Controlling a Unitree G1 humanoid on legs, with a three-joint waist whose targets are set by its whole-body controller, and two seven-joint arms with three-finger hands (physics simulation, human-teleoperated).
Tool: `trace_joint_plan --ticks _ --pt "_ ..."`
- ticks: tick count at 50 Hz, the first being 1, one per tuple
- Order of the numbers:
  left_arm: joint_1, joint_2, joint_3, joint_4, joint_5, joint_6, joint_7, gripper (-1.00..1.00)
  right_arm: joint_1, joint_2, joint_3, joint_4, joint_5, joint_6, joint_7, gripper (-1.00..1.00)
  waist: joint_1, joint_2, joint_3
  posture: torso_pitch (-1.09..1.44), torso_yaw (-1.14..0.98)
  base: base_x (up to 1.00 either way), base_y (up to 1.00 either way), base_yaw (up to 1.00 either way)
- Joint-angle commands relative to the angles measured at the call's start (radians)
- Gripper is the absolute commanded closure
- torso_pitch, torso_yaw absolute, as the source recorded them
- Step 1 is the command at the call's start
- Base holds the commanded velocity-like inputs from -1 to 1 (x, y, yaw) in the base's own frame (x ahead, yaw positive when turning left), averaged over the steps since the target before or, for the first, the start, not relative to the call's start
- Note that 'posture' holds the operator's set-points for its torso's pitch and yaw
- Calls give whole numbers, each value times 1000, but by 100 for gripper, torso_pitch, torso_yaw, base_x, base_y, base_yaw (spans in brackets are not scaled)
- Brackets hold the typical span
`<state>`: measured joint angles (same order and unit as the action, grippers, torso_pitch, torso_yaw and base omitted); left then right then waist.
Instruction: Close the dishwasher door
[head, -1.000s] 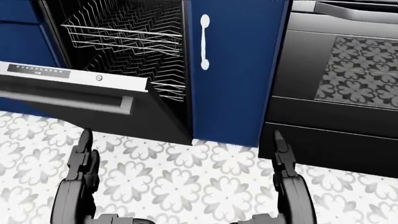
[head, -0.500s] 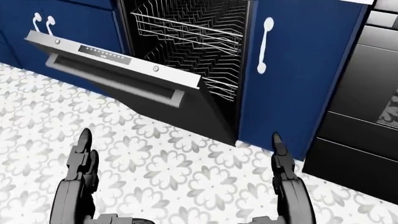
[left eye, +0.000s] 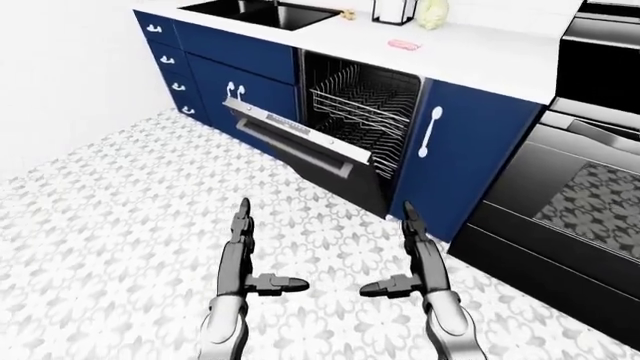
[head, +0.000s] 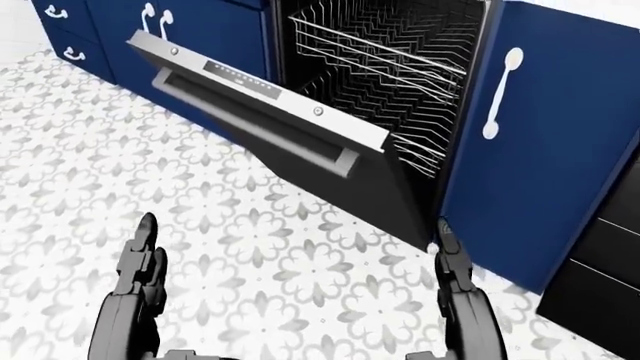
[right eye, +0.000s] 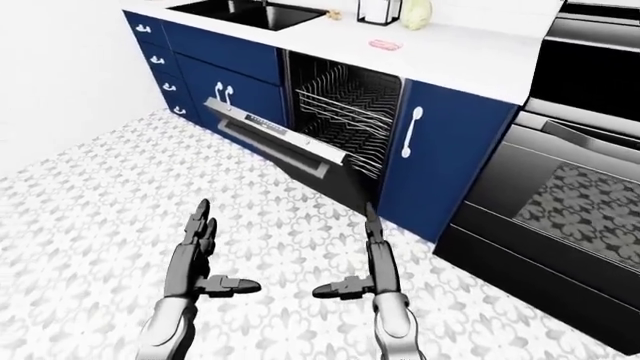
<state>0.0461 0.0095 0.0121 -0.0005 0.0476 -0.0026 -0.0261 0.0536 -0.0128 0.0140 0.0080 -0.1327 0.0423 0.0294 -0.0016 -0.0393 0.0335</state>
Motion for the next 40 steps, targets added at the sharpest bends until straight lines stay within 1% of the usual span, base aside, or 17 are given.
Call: trace_joint_plan --ticks 1,6,8,9,10,12,20,22,24,25,26,27,30,35,37,38,40 --pt "-20 8 16 -48 -1 -37 8 -100 -22 6 15 -49 0 -32 4 -100 5 4 -13 0 0 0 0 24" --pt "-20 8 18 -55 -2 -33 8 -100 -21 5 14 -48 1 -33 4 -100 1 63 -11 0 0 0 0 30" --pt "-17 7 17 -60 -1 -31 8 -100 -20 5 14 -53 1 -31 4 -100 -1 104 -15 0 0 0 0 32" --pt "-16 7 16 -62 -2 -30 8 -100 -19 6 14 -52 1 -32 4 -100 1 140 -28 0 0 0 0 32" --pt "-15 7 16 -64 -1 -30 8 -100 -19 6 14 -52 1 -32 4 -100 13 108 -20 0 0 0 0 33" --pt "-13 7 16 -69 -1 -28 8 -100 -17 6 15 -54 2 -32 5 -100 15 107 -18 0 0 0 0 33" --pt "-6 6 14 -79 0 -26 9 -100 -14 5 14 -55 4 -35 7 -100 15 35 -11 0 0 0 0 32" --pt "-5 5 13 -81 0 -26 9 -100 -12 5 14 -61 3 -32 7 -100 14 0 -11 0 0 0 0 32" --pt "-5 6 14 -78 0 -27 8 -100 -12 6 15 -64 2 -29 7 -100 8 -65 -31 0 0 0 0 32" --pt "-6 6 15 -77 0 -28 8 -100 -12 6 16 -64 2 -29 7 -100 -3 -2 -14 0 0 0 0 33" --pt "-6 6 15 -77 0 -28 8 -100 -12 6 17 -63 1 -30 7 -100 5 -25 -13 0 0 0 0 32" --pt "-6 6 15 -77 0 -28 7 -100 -12 6 17 -63 1 -30 7 -100 3 -26 -15 0 0 0 0 31" --pt "-8 7 16 -75 -1 -29 7 -100 -13 6 16 -61 2 -31 7 -100 7 -4 -17 0 0 0 0 32" --pt "-8 6 15 -76 0 -29 8 -100 -12 5 16 -63 2 -31 8 -100 2 58 -8 0 0 0 0 32" --pt "-7 5 14 -77 1 -28 8 -100 -12 6 17 -62 1 -30 8 -100 0 99 -12 0 0 0 0 32" --pt "-8 6 14 -78 1 -26 8 -100 -13 6 17 -61 1 -30 8 -100 1 135 -24 0 0 0 0 32" --pt "-8 6 14 -78 0 -26 8 -100 -15 6 17 -58 1 -30 8 -100 12 108 -19 0 0 0 0 32"
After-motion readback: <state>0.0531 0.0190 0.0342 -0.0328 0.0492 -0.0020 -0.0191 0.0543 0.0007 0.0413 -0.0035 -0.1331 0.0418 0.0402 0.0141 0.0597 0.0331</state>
